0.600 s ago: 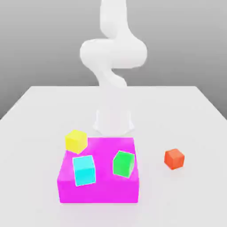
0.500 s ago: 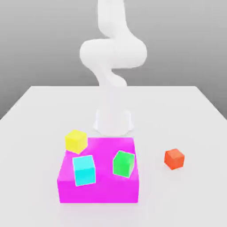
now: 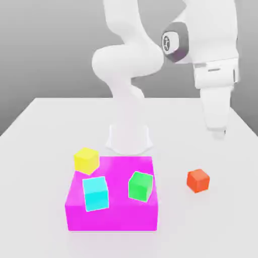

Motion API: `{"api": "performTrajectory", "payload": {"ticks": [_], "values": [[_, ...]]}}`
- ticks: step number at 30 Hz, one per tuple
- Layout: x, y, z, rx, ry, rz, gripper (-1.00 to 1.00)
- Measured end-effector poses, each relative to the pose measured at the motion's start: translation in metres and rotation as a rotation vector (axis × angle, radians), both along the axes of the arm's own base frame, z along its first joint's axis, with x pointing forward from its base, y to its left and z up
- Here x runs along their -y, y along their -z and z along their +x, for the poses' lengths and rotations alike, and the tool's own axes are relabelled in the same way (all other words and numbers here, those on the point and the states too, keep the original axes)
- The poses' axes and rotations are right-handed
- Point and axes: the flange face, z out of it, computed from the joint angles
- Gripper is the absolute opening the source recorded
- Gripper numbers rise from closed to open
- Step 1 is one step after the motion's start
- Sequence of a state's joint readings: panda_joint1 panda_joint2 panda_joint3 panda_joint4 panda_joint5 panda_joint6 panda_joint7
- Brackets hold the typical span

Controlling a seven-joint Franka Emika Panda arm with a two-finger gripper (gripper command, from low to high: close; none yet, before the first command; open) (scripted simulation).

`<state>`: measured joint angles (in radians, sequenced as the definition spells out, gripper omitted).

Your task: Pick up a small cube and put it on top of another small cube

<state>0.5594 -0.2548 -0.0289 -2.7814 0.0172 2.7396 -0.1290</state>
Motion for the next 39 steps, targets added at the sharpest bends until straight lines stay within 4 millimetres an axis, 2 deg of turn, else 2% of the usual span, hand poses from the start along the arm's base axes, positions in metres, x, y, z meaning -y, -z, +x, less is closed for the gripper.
{"api": "performTrajectory", "payload": {"ticks": [3,6,7,9,25,38,39], "values": [[-0.012,0.050,-0.037,-0.055,-0.209,-0.068,0.00],[-0.015,0.094,-0.078,-0.111,-0.418,-0.133,0.00],[-0.015,0.105,-0.089,-0.129,-0.473,-0.148,0.00],[-0.017,0.117,-0.098,-0.157,-0.520,-0.154,0.00],[-0.015,0.167,-0.100,-0.254,-0.523,-0.142,0.00],[-0.013,0.184,-0.100,-0.161,-0.525,-0.162,0.00],[-0.013,0.184,-0.100,-0.151,-0.526,-0.162,-1.00]]}}
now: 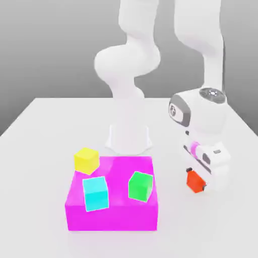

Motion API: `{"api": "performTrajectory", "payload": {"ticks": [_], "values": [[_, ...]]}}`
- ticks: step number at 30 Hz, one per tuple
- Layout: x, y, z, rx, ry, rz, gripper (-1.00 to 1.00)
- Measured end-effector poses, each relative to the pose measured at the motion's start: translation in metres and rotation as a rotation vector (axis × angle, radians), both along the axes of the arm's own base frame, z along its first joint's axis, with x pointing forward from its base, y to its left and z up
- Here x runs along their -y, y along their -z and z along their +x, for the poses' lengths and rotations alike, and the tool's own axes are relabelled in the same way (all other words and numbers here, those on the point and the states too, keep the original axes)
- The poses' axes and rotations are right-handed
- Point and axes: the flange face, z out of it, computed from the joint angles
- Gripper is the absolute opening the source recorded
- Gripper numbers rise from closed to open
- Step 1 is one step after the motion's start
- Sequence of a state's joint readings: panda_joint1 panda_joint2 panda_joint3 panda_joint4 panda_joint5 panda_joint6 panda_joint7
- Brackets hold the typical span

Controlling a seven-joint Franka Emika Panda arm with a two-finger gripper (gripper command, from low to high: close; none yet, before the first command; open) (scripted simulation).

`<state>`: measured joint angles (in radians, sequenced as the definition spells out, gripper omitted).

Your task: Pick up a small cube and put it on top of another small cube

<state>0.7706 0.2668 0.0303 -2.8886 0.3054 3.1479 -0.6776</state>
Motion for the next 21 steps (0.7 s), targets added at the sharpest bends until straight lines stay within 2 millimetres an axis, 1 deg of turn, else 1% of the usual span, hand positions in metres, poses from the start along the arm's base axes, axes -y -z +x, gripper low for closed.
{"api": "performTrajectory", "payload": {"ticks": [6,11,21], "values": [[0.000,0.000,0.000,0.003,-0.001,0.000,-1.00],[0.001,-0.001,0.000,-0.042,0.007,-0.008,-1.00],[-0.002,-0.016,0.000,-0.104,0.012,-0.009,-1.00]]}}
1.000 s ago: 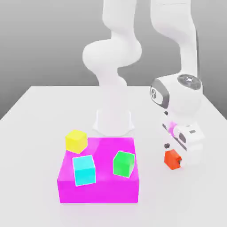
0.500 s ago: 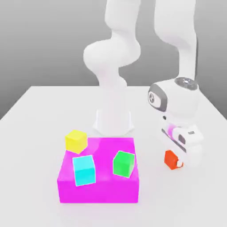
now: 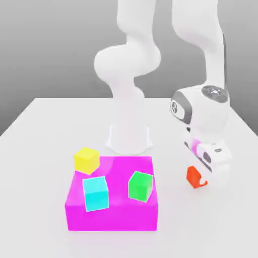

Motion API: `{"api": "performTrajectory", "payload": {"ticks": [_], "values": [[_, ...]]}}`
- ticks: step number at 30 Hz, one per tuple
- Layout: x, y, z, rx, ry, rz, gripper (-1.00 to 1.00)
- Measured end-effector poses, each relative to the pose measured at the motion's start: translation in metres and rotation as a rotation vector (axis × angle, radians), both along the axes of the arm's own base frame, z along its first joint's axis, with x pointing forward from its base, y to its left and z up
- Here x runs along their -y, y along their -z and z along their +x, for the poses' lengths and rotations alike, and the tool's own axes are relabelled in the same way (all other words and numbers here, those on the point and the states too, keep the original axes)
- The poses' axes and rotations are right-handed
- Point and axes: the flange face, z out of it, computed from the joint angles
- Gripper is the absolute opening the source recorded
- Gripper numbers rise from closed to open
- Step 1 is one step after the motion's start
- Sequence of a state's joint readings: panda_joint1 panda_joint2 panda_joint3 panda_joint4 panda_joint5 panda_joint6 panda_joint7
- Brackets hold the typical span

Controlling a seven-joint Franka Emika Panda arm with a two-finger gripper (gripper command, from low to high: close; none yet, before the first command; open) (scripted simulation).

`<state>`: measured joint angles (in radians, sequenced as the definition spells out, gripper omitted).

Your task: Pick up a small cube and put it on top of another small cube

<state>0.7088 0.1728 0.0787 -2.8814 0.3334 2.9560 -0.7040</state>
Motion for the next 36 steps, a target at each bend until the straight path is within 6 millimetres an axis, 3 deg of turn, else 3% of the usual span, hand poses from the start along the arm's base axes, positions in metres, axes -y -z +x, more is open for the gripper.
{"api": "performTrajectory", "payload": {"ticks": [17,18,21,23,26,30,32,35,36], "values": [[0.002,-0.051,0.001,0.101,-0.010,0.010,-1.00],[0.010,-0.057,0.015,0.108,0.034,0.008,-1.00],[0.043,-0.085,0.065,0.119,0.188,0.000,-1.00],[0.080,-0.107,0.101,0.122,0.314,-0.007,-1.00],[0.150,-0.141,0.141,0.123,0.509,-0.018,-1.00],[0.248,-0.180,0.163,0.114,0.742,-0.032,-1.00],[0.283,-0.177,0.166,0.108,0.821,-0.034,-1.00],[0.293,-0.145,0.166,0.108,0.845,-0.036,-1.00],[0.295,-0.137,0.165,0.108,0.847,-0.037,1.00]]}}
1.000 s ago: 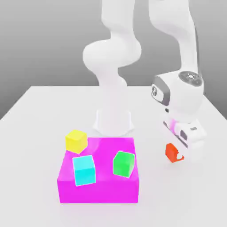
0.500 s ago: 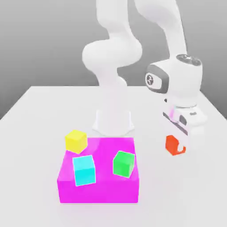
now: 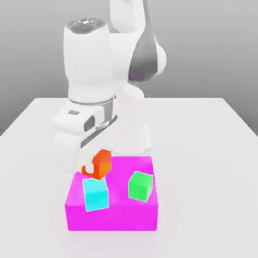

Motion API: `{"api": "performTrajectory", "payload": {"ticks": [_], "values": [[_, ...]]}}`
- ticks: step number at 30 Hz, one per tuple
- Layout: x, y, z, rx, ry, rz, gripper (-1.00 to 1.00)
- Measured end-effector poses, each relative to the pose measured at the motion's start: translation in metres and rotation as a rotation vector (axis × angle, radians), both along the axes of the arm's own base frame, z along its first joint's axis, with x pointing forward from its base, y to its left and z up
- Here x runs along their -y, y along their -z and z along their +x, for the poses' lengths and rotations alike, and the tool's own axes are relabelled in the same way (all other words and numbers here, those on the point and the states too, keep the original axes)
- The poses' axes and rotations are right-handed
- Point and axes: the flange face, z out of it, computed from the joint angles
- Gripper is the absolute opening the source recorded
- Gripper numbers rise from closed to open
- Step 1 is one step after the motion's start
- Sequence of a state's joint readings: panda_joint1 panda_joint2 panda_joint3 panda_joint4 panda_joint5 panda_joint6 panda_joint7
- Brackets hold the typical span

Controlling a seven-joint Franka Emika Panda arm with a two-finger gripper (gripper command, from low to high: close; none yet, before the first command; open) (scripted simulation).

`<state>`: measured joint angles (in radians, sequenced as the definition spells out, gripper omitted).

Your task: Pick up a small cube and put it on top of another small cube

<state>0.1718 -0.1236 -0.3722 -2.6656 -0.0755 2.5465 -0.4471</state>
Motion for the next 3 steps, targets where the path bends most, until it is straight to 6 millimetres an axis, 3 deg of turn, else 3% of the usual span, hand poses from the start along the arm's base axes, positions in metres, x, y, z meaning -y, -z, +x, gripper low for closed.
{"api": "performTrajectory", "payload": {"ticks": [3], "values": [[0.0000,0.0000,0.0000,0.000,0.000,0.000,1.00]]}}
